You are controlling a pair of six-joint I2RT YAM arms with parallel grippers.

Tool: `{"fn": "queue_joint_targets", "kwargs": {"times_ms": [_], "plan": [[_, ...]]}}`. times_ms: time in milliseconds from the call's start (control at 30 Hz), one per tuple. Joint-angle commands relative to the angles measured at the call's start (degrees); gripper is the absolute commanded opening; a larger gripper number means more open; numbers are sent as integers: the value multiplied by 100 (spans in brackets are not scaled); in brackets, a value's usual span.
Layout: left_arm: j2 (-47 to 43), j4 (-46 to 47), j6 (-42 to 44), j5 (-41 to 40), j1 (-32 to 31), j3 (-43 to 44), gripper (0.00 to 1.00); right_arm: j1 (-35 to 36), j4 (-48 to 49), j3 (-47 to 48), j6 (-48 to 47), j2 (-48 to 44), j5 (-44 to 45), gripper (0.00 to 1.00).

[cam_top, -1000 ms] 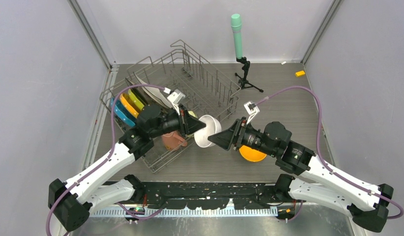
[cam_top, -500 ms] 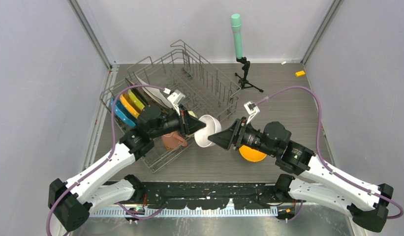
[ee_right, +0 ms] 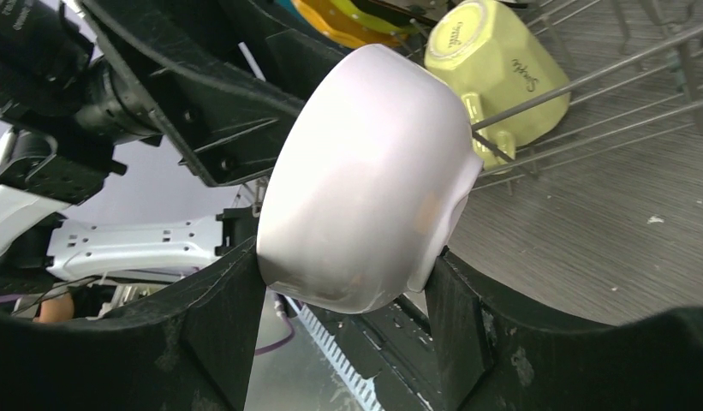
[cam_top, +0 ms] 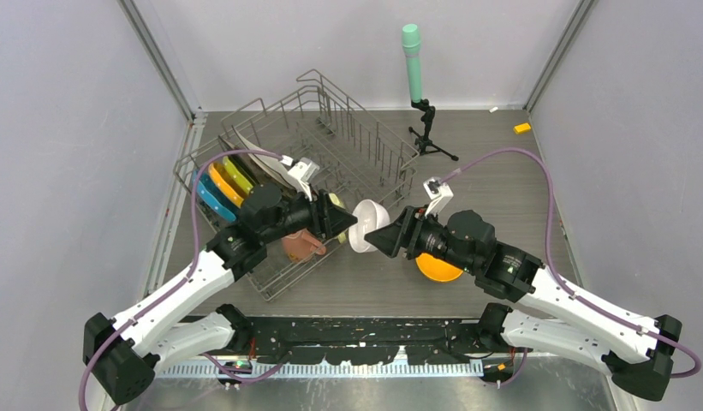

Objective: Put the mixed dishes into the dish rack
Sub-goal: Insert the bowl into the dish rack.

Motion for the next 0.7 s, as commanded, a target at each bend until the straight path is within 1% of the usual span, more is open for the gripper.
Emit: {"fn": "queue_joint_targets", "kwargs": {"times_ms": [0,200,300,333,400,500,567,667], "plan": [[-304,-341,254,-415,-3,190,54,17,136,430,-223,24,409,8],[-840,-772,460,-1484,-8,128,68,17,-315,914,-728,333,887,7],[-1178,-1092,611,-2203,0,123,71,10,-519,1325,-1095,609,1173,7],[-1269,-1222,692,-2406,0,163,72,16,-653,1431,-1174,787,1321,7],[-1418,-1521,849,-2844,-2,280,79,17,-805,1725,-1406,1081,1549,6],[-1529,-1955,1131,-3382,-5,529,86,11,-914,2210,-1751,1508,1947,6],[-1523,-2208,1304,-3715,-5,729,90,-44,-938,2491,-1912,1836,2129,6],[-1461,-2526,1456,-3976,0,978,93,-218,-1054,3056,-2112,2443,2133,6]]}}
